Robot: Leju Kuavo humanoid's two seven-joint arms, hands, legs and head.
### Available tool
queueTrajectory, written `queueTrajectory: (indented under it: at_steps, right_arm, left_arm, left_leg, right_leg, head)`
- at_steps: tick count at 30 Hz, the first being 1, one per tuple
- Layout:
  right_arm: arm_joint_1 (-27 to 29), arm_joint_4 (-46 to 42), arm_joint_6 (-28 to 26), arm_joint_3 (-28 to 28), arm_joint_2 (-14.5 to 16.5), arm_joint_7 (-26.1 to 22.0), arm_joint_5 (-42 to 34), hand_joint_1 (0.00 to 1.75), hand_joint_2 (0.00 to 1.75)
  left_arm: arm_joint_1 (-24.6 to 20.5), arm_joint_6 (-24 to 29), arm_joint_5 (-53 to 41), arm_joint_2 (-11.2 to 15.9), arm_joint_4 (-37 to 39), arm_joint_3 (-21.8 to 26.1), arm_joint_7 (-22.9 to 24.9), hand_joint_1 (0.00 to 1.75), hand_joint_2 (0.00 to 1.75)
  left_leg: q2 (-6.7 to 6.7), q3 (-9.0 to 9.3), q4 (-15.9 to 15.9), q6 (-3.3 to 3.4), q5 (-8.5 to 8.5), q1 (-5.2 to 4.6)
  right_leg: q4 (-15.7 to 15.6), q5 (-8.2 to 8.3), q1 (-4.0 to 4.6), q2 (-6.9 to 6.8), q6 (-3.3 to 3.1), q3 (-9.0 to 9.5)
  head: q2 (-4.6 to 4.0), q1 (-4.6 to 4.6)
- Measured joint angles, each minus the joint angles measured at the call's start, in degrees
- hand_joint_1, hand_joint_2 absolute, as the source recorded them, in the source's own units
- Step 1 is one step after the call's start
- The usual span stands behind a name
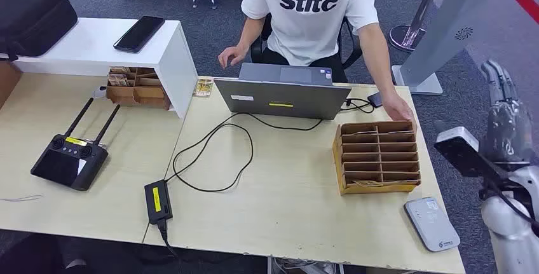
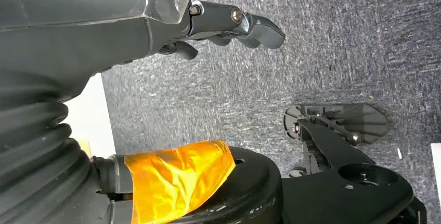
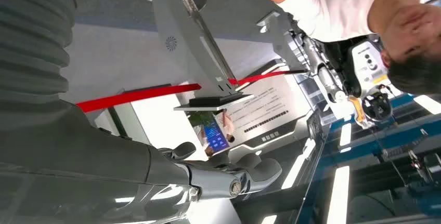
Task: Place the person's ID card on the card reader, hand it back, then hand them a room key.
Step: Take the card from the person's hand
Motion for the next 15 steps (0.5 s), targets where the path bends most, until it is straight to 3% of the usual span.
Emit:
queueTrajectory:
  at_steps: [9,15]
  right_arm:
    - [-19.5,19.2,-0.1,10.1,-0.1,5.4,6.9,0.00,1.75]
    - [-28.0,30.4,-0.1,14.8,0.9,7.5,10.1,0.00,1.75]
  left_arm:
    - [-0.4,-0.5,-1.9,0.4,0.0,-1.4,0.4,0.00,1.75]
    - [-0.6,-0.7,-2.1,0.4,0.0,-2.2,0.5,0.00,1.75]
  left_leg:
    - [-0.10,-0.05,0.0,-0.04,0.12,0.00]
    - [-0.13,-0.08,0.0,-0.04,0.11,0.00]
  right_leg:
    - [0.0,0.12,0.01,-0.10,0.01,-0.02]
    - [0.0,0.12,0.02,-0.13,0.01,-0.05]
  head:
    - [0.00,0.00]
    - [0.00,0.01]
